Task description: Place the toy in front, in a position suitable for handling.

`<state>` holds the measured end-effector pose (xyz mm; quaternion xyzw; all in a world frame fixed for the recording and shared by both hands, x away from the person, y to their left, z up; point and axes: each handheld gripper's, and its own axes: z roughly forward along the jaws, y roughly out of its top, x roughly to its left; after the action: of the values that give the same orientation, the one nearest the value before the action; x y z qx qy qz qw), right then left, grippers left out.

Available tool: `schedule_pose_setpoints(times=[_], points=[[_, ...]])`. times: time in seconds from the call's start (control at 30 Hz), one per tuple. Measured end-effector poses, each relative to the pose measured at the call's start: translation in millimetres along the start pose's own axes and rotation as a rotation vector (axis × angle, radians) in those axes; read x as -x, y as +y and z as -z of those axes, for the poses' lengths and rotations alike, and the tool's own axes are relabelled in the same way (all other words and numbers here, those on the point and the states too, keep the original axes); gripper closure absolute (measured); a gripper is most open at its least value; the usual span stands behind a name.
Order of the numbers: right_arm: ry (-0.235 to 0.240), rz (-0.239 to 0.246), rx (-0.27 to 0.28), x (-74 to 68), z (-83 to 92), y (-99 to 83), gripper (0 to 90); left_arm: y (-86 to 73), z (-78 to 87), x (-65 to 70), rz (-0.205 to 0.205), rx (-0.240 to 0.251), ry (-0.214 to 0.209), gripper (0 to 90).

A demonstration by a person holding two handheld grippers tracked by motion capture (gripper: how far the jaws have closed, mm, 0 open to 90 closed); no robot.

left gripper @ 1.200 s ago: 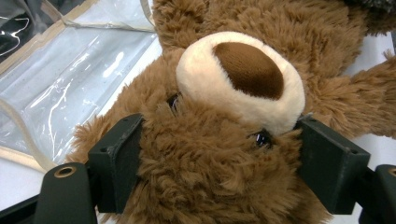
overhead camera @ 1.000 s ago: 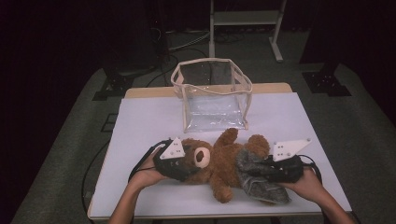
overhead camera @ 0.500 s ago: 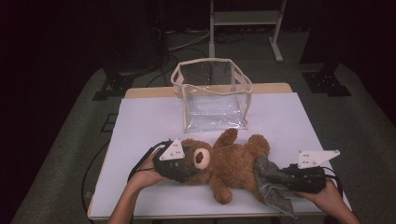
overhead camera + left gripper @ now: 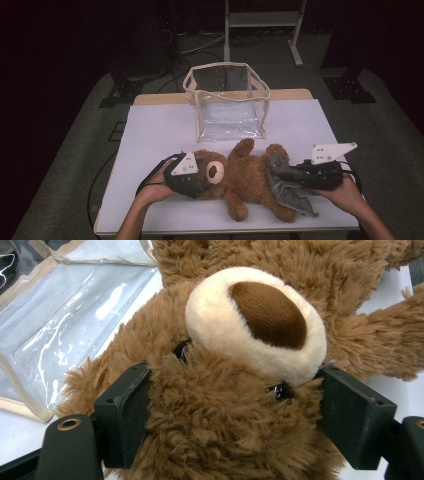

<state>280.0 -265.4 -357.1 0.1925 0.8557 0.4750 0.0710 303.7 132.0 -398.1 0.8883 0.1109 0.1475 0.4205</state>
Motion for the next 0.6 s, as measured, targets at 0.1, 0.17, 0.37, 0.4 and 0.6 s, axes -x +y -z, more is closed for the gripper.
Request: schedule_pose_setpoints(times=[0.1, 0.17, 0.37, 0.4, 0.6], points=[[0.010, 0.018, -0.001, 6.5, -13.6, 15.9, 75.5, 0.1, 0.4, 1.0, -0.017, -0.008, -0.004, 21.5], [0.013, 0.020, -0.002, 8.3, -17.6, 18.8, 75.5, 0.1, 0.6, 1.3, -0.020, -0.009, -0.004, 21.5], [0.025, 0.017, -0.022, 18.9, -39.7, 23.6, 75.5, -0.6, 1.1, 2.1, -0.027, -0.014, -0.006, 21.5], [0.025, 0.010, -0.022, 19.7, -40.8, 21.7, 75.5, -0.6, 0.9, 2.2, -0.025, -0.011, -0.006, 21.5], [0.025, -0.041, 0.005, 25.0, -37.1, 5.5, 75.5, -0.4, 0.2, 1.6, -0.022, -0.006, -0.005, 21.5]])
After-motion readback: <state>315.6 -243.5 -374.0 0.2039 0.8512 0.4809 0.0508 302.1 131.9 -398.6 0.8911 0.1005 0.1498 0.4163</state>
